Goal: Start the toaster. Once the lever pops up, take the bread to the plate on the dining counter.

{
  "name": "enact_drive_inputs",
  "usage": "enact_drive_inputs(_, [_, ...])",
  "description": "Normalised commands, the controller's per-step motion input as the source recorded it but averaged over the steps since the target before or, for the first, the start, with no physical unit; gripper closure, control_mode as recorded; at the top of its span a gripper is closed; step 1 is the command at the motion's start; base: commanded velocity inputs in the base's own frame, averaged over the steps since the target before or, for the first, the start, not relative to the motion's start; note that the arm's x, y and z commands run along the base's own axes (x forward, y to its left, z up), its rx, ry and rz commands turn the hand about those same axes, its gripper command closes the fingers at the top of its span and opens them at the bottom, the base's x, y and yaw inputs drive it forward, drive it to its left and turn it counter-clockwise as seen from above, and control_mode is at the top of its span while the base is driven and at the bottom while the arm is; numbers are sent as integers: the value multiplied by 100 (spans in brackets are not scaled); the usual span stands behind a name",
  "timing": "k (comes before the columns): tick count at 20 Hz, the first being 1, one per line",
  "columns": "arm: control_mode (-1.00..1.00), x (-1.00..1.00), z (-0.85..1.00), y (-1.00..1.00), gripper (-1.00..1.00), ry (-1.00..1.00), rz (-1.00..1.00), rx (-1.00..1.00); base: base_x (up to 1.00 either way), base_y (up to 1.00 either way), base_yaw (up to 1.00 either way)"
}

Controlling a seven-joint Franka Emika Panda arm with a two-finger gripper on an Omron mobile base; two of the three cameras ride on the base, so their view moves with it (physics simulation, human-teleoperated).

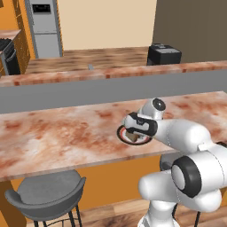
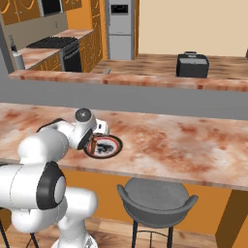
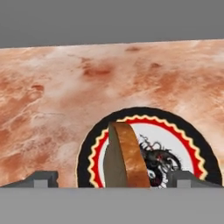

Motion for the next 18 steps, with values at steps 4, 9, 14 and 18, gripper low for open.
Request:
enact_drive_inputs(4, [-100,32,42,0,-100,-2,-1,0,0,0,0])
enact_drive_inputs(9, [-100,15,42,0,-100,0,-2,0,0,0,0])
enact_drive_inputs(14, [-100,-1,18,0,-100,0,-3,-2,0,0,0])
enact_drive_inputs(18, [-100,-27,23,0,-100,0,-7,-5,0,0,0])
